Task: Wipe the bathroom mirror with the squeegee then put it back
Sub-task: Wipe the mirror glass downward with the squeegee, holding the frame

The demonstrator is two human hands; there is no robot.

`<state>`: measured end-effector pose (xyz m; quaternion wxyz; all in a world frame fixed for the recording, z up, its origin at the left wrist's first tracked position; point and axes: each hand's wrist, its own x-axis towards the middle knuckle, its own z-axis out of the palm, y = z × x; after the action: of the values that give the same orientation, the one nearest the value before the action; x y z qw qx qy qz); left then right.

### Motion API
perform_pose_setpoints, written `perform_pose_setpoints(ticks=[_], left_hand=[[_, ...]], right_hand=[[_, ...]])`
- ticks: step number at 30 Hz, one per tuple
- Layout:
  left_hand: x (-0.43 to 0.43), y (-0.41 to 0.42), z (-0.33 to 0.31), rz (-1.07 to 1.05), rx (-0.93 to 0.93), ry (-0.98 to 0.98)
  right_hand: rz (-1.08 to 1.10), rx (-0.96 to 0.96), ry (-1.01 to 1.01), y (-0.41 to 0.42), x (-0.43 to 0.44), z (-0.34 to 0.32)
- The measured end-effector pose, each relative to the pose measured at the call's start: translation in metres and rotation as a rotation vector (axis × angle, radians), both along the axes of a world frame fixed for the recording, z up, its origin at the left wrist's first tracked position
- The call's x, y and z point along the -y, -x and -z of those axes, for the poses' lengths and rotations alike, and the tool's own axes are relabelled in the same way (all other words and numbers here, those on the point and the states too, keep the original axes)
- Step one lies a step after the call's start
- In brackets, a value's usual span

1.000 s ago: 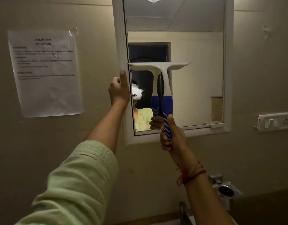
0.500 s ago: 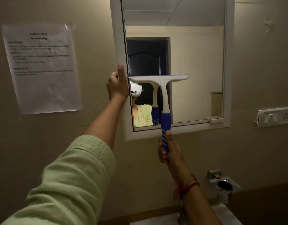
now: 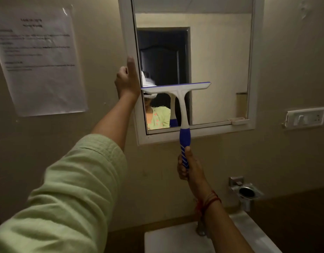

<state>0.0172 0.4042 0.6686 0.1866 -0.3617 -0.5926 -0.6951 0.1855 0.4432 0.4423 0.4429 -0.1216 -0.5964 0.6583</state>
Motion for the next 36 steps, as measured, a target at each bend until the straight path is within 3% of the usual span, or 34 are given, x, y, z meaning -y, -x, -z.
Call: perform_pose_setpoints(ticks=[12,36], left_hand=[[-0.001,0.002,0.000,-0.005,-0.004,-0.008],[-0.002,0.003,-0.002,-0.002,-0.005,0.001]], right_hand=[[0.038,-0.001,0.011,0.006,0.005,0.055],[0.066,0.118,0.044,-0.008,0.018,0.091]])
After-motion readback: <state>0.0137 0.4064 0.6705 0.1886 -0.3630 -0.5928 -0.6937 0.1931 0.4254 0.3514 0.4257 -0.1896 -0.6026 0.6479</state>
